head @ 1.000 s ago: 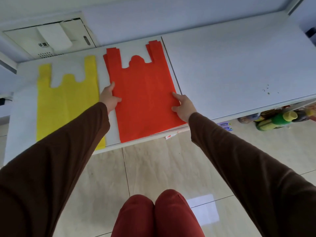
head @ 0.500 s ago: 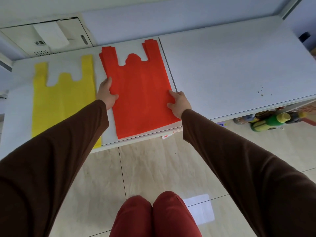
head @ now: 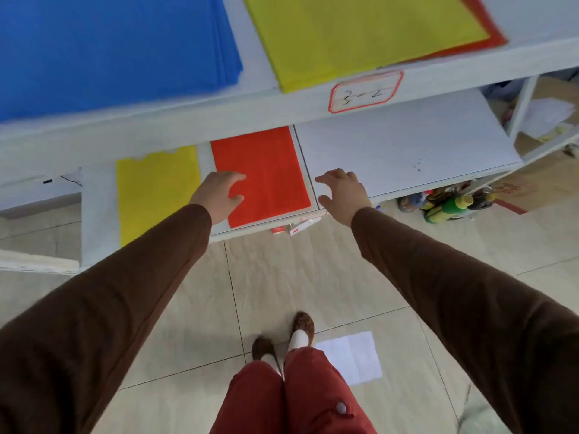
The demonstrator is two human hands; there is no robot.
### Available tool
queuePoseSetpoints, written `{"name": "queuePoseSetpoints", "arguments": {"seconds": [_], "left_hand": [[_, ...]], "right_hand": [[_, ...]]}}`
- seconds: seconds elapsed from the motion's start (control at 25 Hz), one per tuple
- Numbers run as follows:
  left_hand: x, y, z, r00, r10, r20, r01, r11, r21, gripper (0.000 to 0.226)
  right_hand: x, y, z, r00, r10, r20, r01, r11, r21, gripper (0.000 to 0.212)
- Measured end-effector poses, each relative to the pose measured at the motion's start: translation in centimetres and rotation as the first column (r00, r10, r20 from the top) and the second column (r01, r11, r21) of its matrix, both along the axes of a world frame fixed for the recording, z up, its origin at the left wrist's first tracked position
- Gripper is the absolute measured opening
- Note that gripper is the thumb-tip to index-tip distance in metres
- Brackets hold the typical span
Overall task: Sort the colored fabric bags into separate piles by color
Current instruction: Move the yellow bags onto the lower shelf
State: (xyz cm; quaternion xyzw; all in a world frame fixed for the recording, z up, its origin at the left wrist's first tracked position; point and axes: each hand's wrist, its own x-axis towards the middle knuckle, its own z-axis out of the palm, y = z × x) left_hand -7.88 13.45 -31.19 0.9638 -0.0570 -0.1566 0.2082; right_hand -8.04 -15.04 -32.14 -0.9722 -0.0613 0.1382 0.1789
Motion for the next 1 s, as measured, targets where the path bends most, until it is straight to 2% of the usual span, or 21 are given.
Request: {"name": "queuePoseSetpoints", "arguments": {"seconds": [0.2,0.48,0.76,1.0], "left_hand": [[-6.9,-2.6,11.3,0.99,-0.084,0.115,0.087,0.996,-0.017,0.043],[-12.1,-6.5,22.2,0.925,-0.161,0.343,0.193,0.979,-0.062,0.042],[-6.1,-10.0,27.4,0.882,-0.144,0.448,0.197,0.978,-0.072,0.039],[3.5,-13.4,28.1,0.905,-0.036,0.424,0.061,0.997,-0.046,0.041]], "right_hand": [[-6.4,-2.0,10.5,0.988,0.027,0.151,-0.032,0.999,0.032,0.042],[-10.8,-4.5,21.3,0.915,-0.021,0.402,-0.043,0.988,0.149,0.04],[-4.5,-8.2,27.2,0.858,-0.104,0.503,-0.049,0.958,0.281,0.038],[6.8,-11.7,27.9,0.895,-0.084,0.437,-0.034,0.966,0.255,0.042]]}}
